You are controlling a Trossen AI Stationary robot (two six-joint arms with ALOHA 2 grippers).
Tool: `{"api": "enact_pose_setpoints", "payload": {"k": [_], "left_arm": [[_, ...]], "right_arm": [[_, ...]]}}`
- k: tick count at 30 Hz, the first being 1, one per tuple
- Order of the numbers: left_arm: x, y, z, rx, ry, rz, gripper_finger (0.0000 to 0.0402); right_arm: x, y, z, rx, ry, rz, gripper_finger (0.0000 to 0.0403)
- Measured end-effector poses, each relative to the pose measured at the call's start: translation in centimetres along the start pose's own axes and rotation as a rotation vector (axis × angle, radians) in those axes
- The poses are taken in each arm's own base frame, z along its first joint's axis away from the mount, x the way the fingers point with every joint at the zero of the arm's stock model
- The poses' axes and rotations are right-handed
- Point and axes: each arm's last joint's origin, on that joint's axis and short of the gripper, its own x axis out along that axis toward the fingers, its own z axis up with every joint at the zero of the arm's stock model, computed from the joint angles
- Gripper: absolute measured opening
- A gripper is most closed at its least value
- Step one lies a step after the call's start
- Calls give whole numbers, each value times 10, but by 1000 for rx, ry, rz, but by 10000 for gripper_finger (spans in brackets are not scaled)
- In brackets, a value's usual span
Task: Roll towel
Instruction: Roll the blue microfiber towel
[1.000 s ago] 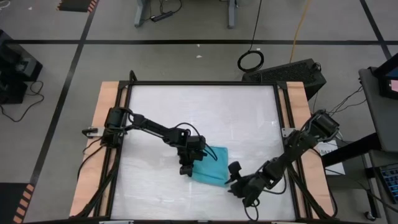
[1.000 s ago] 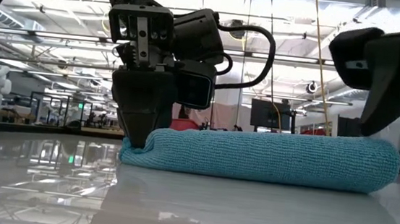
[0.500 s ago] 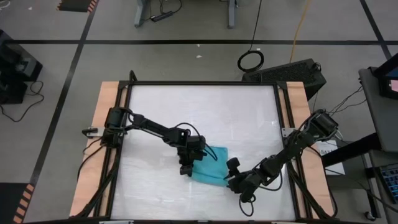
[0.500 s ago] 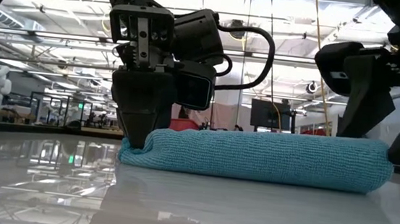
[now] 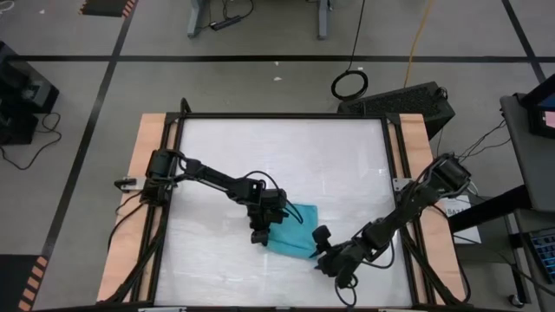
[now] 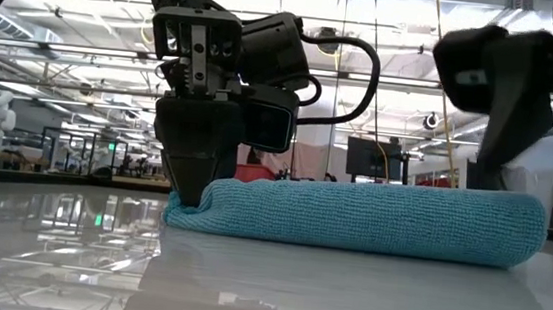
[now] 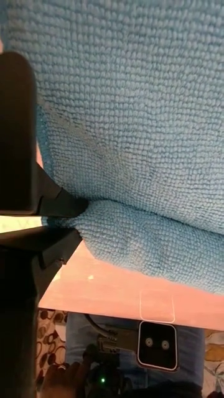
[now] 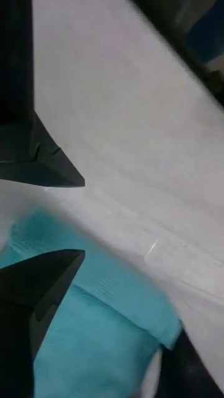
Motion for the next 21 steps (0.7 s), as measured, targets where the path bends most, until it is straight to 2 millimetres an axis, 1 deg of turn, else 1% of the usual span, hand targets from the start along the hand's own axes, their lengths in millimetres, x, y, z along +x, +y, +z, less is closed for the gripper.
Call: {"api": "enact_pose_setpoints", "payload": {"k": [5,8,14,21], "left_arm": [[0,0,0,-4,0,1,12],[0,0,0,-4,0,1,12],[3,-3,-1,6,8,3,14],[8,-7,-7,38,42,16,20]], "right_arm": [[13,3,-8,-4,41,41,164],[18,4,-13,1,66,30,164],[18,-1,-12,-6,62,-57,164],[17,-11,-10,-8,57,-88,164]]}}
